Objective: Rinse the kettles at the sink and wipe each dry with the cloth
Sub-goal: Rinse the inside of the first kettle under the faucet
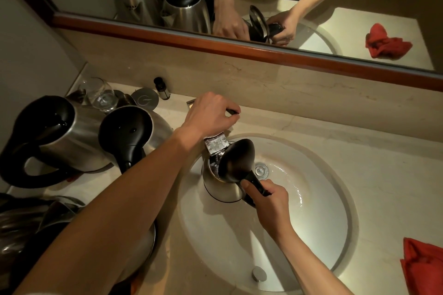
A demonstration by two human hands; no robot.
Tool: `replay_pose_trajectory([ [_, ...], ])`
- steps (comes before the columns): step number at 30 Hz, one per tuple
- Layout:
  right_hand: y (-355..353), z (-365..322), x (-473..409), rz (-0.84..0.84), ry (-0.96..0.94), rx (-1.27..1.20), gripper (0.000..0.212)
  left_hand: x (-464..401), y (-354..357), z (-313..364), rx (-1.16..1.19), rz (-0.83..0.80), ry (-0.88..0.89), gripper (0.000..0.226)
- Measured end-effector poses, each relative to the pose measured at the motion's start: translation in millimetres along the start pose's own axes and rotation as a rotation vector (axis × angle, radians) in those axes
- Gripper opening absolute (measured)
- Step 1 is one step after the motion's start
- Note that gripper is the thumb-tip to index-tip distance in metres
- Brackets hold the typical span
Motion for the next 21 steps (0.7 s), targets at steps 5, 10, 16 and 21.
replay_pose_trajectory([
  [5,0.4,-0.3,0.4,0.006,-0.008,0.016,0.069,-0.3,0.2,-0.1,0.001,0.006,0.003,0.021],
  [10,-0.4,2.2,0.1,-0.002,-0.006,0.007,0.069,-0.2,0.1,-0.3,0.000,0.008,0.006,0.021],
  [16,-1.6,4.9,-1.1,-0.006,0.005,-0.015,0.066,-0.2,0.9,-0.6,0.010,0.009,0.002,0.020],
  [21,-1.0,4.9,-0.2,0.002,-0.001,-0.025,0.066,-0.4,1.6,-0.9,0.004,0.012,0.010,0.021],
])
Point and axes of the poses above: each hand's wrist, its own x-axis away from the middle knuckle, its own y-axis out of the palm, z = x × y, the point moved 1 cm from there along -x, towards the middle knuckle, and after that the axes turned 8 degrees about -x, right-handed, at the moved point
